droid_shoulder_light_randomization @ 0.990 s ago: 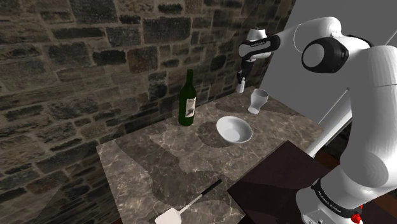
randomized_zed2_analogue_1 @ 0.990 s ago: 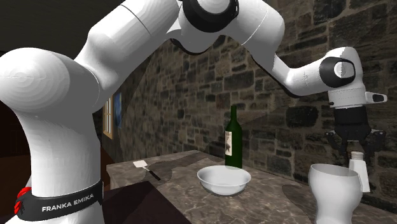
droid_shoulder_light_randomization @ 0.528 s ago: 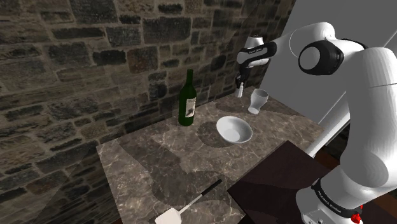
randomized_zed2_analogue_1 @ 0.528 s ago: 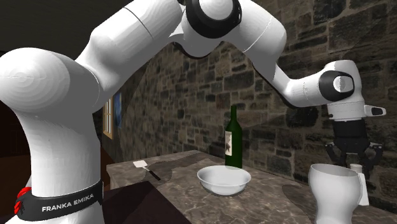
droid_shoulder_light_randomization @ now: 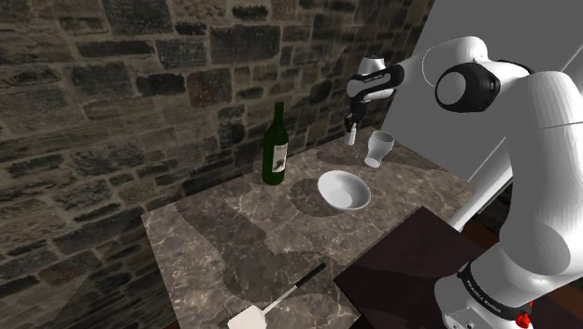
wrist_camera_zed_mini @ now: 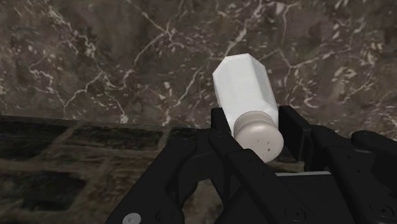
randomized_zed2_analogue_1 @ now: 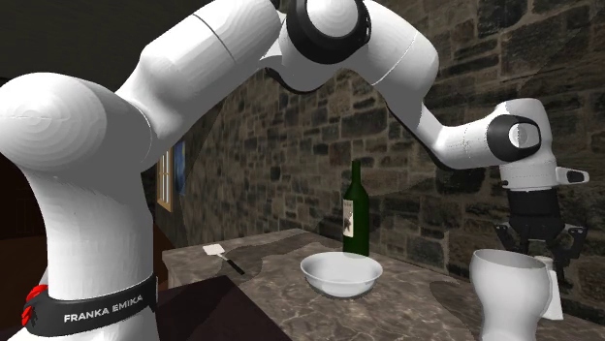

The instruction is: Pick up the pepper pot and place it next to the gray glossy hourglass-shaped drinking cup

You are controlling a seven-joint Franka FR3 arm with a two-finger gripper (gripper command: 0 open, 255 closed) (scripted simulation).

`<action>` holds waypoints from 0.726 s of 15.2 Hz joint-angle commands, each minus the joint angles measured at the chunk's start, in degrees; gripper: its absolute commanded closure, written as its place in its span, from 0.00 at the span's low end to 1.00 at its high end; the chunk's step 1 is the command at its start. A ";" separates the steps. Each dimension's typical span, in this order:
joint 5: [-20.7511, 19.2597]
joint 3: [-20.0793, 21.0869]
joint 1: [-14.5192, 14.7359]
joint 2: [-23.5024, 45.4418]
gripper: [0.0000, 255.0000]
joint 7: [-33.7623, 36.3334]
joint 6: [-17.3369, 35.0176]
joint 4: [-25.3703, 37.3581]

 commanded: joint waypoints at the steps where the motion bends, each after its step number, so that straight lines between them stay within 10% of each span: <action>1: 0.00 0.00 0.00 0.00 1.00 0.00 0.01 0.01; 2: 0.00 0.00 0.00 0.00 0.00 0.00 0.01 0.01; 11: 0.00 0.04 0.37 -4.76 0.00 0.01 -4.06 -0.70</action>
